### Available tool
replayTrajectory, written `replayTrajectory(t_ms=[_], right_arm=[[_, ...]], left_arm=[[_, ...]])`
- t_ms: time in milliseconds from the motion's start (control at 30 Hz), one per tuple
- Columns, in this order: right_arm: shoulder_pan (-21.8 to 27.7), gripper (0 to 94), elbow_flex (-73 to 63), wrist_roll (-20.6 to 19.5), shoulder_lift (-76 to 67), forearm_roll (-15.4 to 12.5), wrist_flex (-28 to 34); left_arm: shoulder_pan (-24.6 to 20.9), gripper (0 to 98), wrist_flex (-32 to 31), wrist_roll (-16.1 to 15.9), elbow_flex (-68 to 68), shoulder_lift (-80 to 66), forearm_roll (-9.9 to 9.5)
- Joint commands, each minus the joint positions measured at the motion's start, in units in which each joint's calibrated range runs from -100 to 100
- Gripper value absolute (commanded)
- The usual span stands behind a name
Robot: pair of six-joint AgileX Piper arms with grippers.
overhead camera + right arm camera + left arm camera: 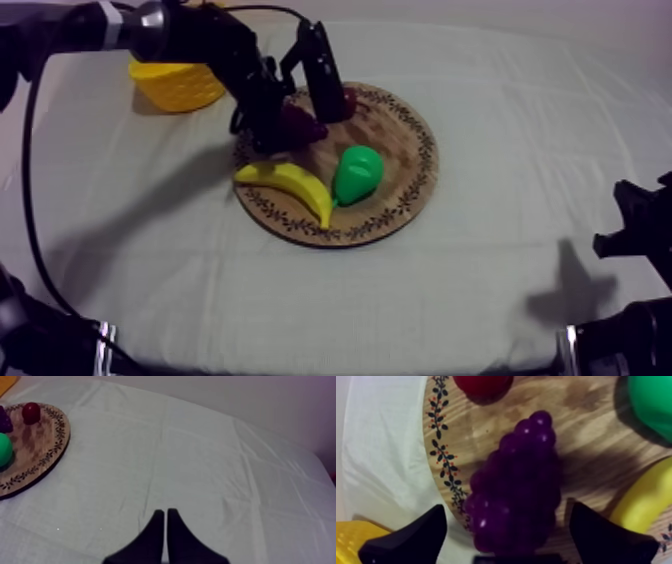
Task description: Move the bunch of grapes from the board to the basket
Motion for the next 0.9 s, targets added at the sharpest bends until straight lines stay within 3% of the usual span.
replayTrajectory(t_ms=[0,233,533,667,867], right_arm=[[0.01,0.5,-0.01,0.02,-0.02,0.01,-0.02],[0.01,0.5,-0.01,0.02,-0.02,0.01,-0.02],[0.01,0.5,-0.01,0.02,-0.02,0.01,-0.02],[0.01,0.5,-0.01,0.02,-0.02,0.01,-0.02],[0.01,0.5,-0.01,0.02,-0.02,0.01,-0.02]], left_arm=[[-0.12,92.6,0.16,-0.33,-0.99,1.26,0.33],[-0.18,93.2,2.42,-1.97,-5.03,4.78,1.65],[0.06,91.5,2.72,-2.31,-5.70,5.41,2.00],[0.07,85.4,2.59,-2.28,-5.60,5.45,2.02],[0.07,67.7,2.19,-2.07,-5.43,5.38,2.02]])
